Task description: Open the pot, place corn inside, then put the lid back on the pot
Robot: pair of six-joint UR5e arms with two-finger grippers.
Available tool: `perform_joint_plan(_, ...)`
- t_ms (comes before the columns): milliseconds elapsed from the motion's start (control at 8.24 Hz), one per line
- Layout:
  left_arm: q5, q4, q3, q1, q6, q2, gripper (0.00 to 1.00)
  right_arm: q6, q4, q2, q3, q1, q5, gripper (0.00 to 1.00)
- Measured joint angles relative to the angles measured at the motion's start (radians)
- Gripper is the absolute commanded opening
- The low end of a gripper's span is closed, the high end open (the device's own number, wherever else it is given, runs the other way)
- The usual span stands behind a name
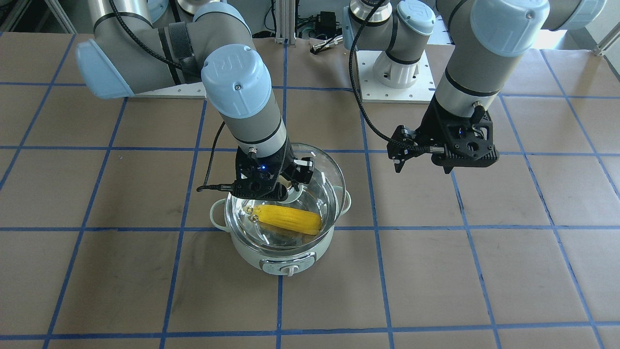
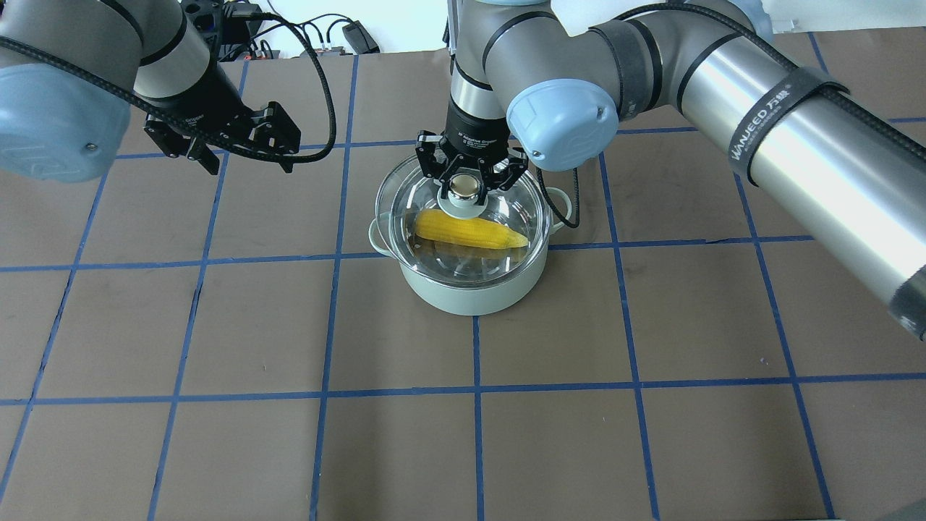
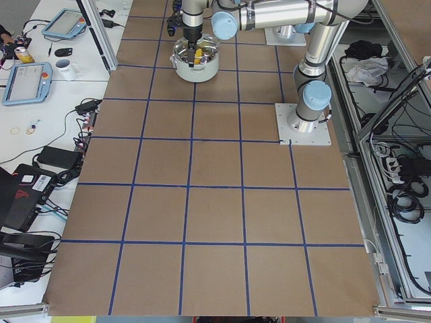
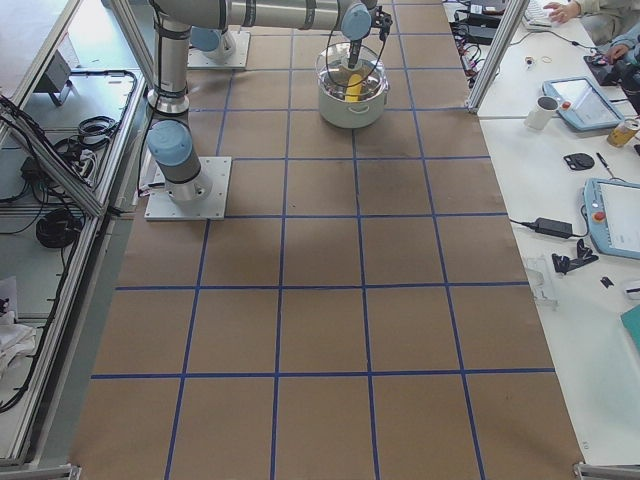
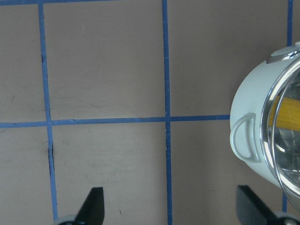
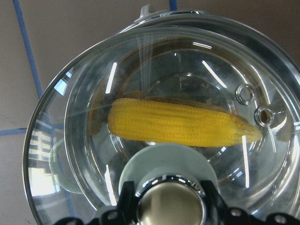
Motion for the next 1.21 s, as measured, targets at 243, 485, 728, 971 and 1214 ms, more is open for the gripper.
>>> perform_joint_plan(243, 0.0, -0.035, 0.004, 0.0, -0.005, 0.033, 1.0, -0.013, -0.001, 0.001, 0.001, -0.001, -0.001, 0.0)
perform_joint_plan(485, -0.003, -0.042, 0.004, 0.0, -0.006, 0.048, 1.0, -0.026, -0.001, 0.002, 0.003, -0.006, -0.002, 0.0)
perform_joint_plan(728, -0.004, -0.038, 0.003, 0.0, -0.005, 0.051, 1.0, -0.027, -0.001, 0.002, 0.011, -0.007, -0.002, 0.0)
perform_joint_plan(971, -0.004, -0.036, 0.002, 0.0, -0.005, 0.051, 1.0, -0.027, -0.001, 0.002, 0.018, -0.008, -0.002, 0.0)
perform_joint_plan(1214, -0.005, -0.034, 0.001, 0.0, -0.005, 0.048, 1.0, -0.03, -0.001, 0.002, 0.021, -0.009, -0.013, 0.0)
